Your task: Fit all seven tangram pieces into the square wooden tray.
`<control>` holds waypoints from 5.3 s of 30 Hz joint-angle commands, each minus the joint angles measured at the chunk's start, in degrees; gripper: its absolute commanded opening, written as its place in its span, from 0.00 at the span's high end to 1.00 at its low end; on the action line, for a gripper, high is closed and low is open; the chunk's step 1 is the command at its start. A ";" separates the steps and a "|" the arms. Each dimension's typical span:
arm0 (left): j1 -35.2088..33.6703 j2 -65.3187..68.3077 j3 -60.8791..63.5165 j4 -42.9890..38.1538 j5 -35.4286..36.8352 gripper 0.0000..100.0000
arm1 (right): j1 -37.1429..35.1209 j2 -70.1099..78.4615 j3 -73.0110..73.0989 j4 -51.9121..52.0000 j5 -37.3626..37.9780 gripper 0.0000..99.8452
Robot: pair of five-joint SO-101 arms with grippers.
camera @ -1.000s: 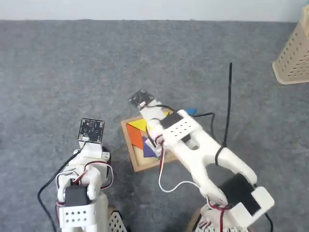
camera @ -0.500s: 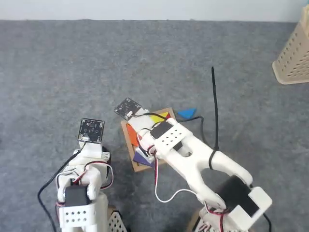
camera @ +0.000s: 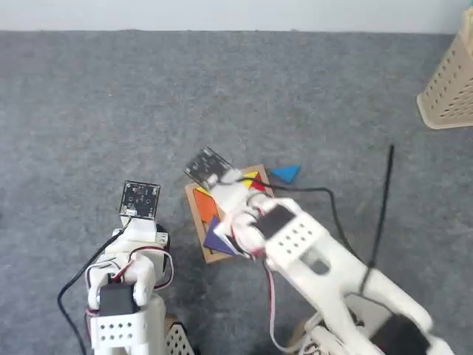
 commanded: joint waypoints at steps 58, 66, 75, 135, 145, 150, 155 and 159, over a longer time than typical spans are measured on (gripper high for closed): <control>0.09 -1.23 -0.57 0.00 0.44 0.93 | 25.89 10.24 -17.23 8.22 6.07 0.99; 0.09 -1.23 -0.57 0.00 0.44 0.93 | 25.80 27.74 -37.36 13.41 4.40 0.77; 0.09 -1.23 -0.57 0.00 0.44 0.93 | 26.07 46.29 -56.88 27.38 32.26 0.76; 0.09 -1.23 -0.57 0.00 0.44 0.93 | 30.64 49.80 -64.53 34.95 -4.75 0.99; 0.09 -1.23 -0.57 0.00 0.44 0.93 | 28.35 43.12 -58.11 26.07 -1.14 0.89; 0.09 -1.23 -0.57 0.00 0.44 0.93 | 24.92 48.22 -60.04 27.21 12.48 0.83; 0.09 -1.23 -0.57 0.00 0.44 0.93 | 26.68 53.93 -66.11 29.93 28.57 0.82; 0.09 -1.23 -0.57 0.00 0.44 0.93 | 29.41 55.43 -70.07 34.33 47.30 0.81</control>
